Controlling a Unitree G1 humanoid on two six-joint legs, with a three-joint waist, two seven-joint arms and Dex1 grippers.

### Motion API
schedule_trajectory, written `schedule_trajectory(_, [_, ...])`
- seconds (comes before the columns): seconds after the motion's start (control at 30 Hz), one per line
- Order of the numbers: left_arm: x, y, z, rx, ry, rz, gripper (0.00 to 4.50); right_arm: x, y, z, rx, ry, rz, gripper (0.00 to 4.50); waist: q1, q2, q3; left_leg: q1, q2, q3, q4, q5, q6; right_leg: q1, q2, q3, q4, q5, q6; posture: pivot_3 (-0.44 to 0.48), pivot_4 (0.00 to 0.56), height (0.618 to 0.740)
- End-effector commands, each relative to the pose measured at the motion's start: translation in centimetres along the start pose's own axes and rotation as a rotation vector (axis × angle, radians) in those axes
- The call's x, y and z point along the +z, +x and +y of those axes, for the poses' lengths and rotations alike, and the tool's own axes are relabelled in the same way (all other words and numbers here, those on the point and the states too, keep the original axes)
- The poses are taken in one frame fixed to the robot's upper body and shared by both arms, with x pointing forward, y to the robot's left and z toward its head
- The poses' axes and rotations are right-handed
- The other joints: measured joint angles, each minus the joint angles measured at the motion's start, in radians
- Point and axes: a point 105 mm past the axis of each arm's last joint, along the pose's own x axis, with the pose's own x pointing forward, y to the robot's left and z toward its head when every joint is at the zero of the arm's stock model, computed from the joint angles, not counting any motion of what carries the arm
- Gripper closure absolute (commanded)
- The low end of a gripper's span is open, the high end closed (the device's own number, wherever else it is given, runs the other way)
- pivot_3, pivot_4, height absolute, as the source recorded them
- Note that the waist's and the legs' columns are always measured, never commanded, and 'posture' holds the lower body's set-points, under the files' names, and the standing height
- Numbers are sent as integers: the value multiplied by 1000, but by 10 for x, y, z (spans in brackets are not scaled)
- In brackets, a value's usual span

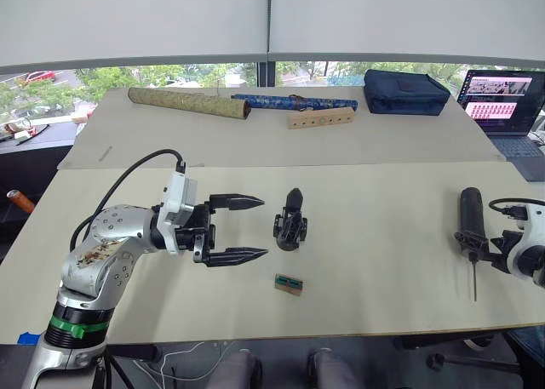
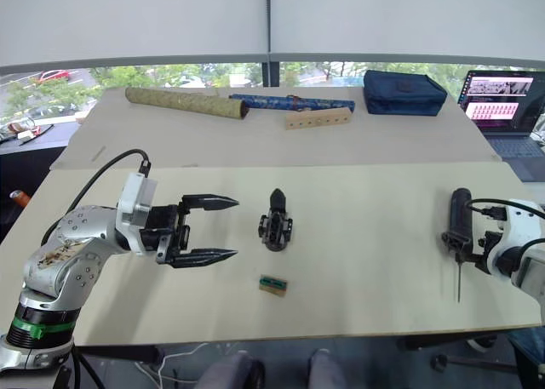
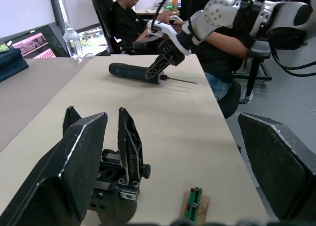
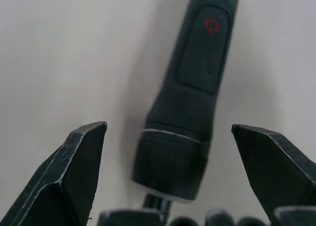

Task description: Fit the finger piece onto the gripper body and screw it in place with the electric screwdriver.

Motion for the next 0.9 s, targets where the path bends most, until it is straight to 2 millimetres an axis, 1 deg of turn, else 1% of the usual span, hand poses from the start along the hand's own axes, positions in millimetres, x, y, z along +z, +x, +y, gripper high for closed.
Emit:
schedule_trajectory(0.03, [7, 0, -5, -12, 35, 6, 51, 10, 3, 0, 38, -18, 15, 0, -1, 0, 0, 0, 0, 0, 0, 0, 0, 0, 0, 0, 0, 0, 0, 0, 150, 740])
schedule_trajectory(0.1, [6, 0, -5, -20, 35, 14, 51, 9, 8, 0, 45, -17, 41, 0, -2, 0, 0, 1, 0, 0, 0, 0, 0, 0, 0, 0, 1, 0, 0, 0, 150, 740])
schedule_trajectory(0.2, [5, 0, -5, -24, 33, 18, 0, 6, 16, -2, 48, -35, 62, 829, 0, 0, 0, 1, 0, 0, 0, 0, 0, 0, 1, 0, 1, 0, 0, 0, 150, 740])
schedule_trajectory(0.3, [4, -1, -4, -29, 28, 23, 0, 8, 20, -6, 41, -60, 61, 1873, -2, 0, 0, 1, 0, 0, 0, 0, -1, 1, 0, 0, 0, 0, 0, 0, 150, 740])
schedule_trajectory(0.37, [3, -1, -4, -30, 22, 25, 0, 12, 20, -7, 45, -84, 45, 2485, -3, 0, 0, 1, 0, 0, 1, 1, -1, 1, 0, 0, 0, 0, 1, 0, 150, 740])
schedule_trajectory(0.47, [0, -3, -3, -16, 4, 15, 0, 22, 16, -4, 78, -123, -3, 2527, -5, 0, 0, 1, 0, 0, 1, 1, -1, 0, 0, 0, 0, 0, 1, 0, 150, 740])
schedule_trajectory(0.57, [-9, -6, -3, -7, 2, 35, 0, 34, 5, 17, 187, -192, -72, 2527, -4, 1, 0, 1, 0, 0, 0, 0, -1, -1, 0, 1, 1, 0, 1, 0, 150, 740])
schedule_trajectory(0.6, [-10, -7, -4, -8, 2, 38, 0, 37, -1, 27, 234, -223, -88, 2527, -3, 3, 0, 1, 0, 0, 0, 1, -1, -1, 0, 1, 1, 0, 1, 0, 150, 740])
schedule_trajectory(0.67, [-11, -11, -5, -1, 0, 44, 0, 37, -16, 55, 347, -299, -77, 2527, -3, 7, 3, 0, 1, 0, -1, 1, -1, -3, 0, 1, 1, 0, 1, 0, 150, 740])
schedule_trajectory(0.7, [-12, -14, -5, 3, -2, 51, 0, 35, -24, 68, 395, -339, -65, 2527, -3, 10, 4, -2, 1, 0, 0, 1, -1, -4, 0, 1, 2, 0, 1, 0, 150, 740])
schedule_trajectory(0.77, [-16, -19, -6, 12, -12, 61, 0, 23, -37, 94, 474, -440, -23, 2527, -2, 13, 6, -2, 1, 0, 0, 0, -1, -4, -1, 1, 2, 0, 1, 0, 150, 740])
schedule_trajectory(0.87, [-21, -24, -8, 17, -14, 72, 0, 4, -48, 125, 545, -501, 12, 2527, 0, 12, 6, -2, 2, -2, 0, 0, -1, -3, -2, 1, 1, 0, 1, 0, 150, 740])
schedule_trajectory(0.9, [-22, -25, -9, 19, -13, 72, 0, -3, -50, 135, 567, -547, 12, 2527, 1, 12, 6, -2, 2, -3, 0, 0, -1, -3, -2, 0, 1, 0, 1, 0, 150, 740])
